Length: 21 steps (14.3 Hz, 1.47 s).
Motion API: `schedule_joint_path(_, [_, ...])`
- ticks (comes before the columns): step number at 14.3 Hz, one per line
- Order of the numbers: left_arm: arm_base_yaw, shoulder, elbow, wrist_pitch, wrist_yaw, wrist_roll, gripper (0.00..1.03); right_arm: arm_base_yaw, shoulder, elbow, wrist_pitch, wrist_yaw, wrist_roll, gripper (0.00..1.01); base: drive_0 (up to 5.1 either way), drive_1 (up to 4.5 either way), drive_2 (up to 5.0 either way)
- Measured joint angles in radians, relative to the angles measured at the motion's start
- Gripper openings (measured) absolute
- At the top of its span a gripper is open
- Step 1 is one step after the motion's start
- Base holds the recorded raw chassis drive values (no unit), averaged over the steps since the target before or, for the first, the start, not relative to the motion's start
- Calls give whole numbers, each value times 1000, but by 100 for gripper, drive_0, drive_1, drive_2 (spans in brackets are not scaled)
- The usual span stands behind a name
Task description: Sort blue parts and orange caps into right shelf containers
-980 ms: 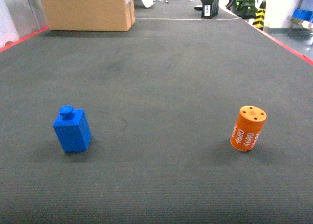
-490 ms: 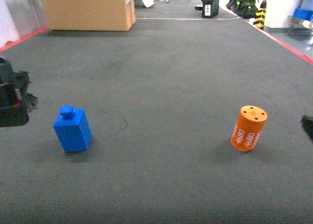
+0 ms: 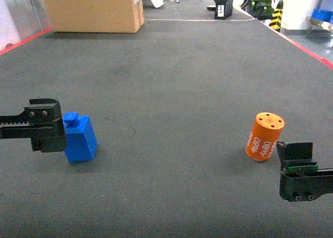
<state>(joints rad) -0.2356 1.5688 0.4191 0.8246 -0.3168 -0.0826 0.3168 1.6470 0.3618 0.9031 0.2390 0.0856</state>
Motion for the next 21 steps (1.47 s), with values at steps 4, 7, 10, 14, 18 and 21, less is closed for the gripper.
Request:
schedule_joint_path(4, [-10, 84, 25, 41, 3, 0, 98, 25, 117, 42, 109, 37, -1, 98, 0, 0, 0])
schedule_joint_path(7, [-12, 161, 45, 89, 5, -5, 98, 30, 211, 69, 203, 64, -28, 98, 0, 0, 0])
schedule_joint_path(10, [-8, 230, 52, 158, 14, -4, 98, 30, 270, 82, 322, 86, -68, 98, 0, 0, 0])
schedule_joint_path(14, [-8, 266, 63, 197, 15, -4, 98, 30, 272, 81, 363, 93, -83, 98, 0, 0, 0])
schedule_joint_path(18, [-5, 307, 74, 219, 14, -5, 98, 31, 297, 78, 380, 94, -89, 98, 0, 0, 0])
schedule_joint_path(21, [-5, 309, 75, 224, 11, -6, 98, 30, 297, 75, 381, 94, -88, 98, 0, 0, 0])
